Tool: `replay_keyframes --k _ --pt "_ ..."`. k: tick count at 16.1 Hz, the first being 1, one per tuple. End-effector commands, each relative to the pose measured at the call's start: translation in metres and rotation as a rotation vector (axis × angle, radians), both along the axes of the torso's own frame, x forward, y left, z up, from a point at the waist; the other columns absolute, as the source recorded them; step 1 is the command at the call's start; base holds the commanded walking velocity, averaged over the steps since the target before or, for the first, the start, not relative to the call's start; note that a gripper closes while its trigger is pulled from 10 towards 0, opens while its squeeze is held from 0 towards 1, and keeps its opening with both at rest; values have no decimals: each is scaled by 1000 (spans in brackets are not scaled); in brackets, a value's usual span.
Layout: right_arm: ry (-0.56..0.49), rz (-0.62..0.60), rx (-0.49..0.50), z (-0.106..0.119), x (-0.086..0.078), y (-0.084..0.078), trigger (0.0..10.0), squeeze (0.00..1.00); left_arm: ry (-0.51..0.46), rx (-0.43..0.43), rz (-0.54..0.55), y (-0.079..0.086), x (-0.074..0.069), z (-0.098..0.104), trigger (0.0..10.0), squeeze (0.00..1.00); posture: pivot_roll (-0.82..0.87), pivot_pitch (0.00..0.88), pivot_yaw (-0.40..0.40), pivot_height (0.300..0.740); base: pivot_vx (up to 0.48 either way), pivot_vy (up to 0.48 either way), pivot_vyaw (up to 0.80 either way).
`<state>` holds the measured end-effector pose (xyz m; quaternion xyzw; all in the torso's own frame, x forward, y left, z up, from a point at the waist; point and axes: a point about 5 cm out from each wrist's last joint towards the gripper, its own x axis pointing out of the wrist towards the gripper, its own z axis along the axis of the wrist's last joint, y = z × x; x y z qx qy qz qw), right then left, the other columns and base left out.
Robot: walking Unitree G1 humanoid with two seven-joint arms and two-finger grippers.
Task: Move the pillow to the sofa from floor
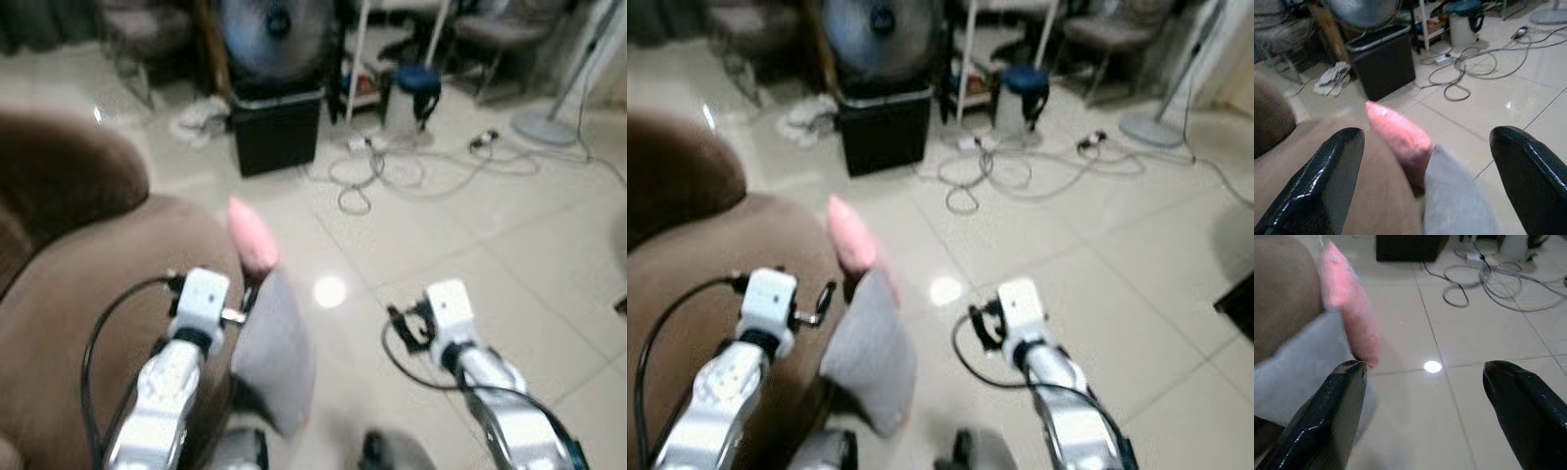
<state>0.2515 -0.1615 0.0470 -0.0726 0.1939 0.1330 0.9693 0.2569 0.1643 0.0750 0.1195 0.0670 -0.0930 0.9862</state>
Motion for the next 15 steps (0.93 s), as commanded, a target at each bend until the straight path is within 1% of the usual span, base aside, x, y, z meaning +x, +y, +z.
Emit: replay_keyframes --k 1,5,9,11,15 --pt "20 -25 -10 -3 -3 -10 10000 0 13 -9 -20 -7 -2 -3 10000 0 20 23 -34 643 382 0 0" --pt "23 -11 -13 -2 -5 -11 10000 0 13 -13 -20 -7 -2 -4 10000 0 18 0 -34 643 377 0 0" --pt "24 -13 -7 -3 -6 -11 10000 0 32 -22 -24 -8 -4 -8 10000 0 13 0 -26 643 0 0 0" --pt "17 -11 0 -3 -5 -10 10000 0 45 -11 -34 -10 -3 -12 10000 0 7 0 -20 643 0 0 0" --pt "29 -20 5 -4 -7 -11 10000 0 54 -1 -51 -12 -2 -14 10000 0 -2 0 -14 614 0 0 0"
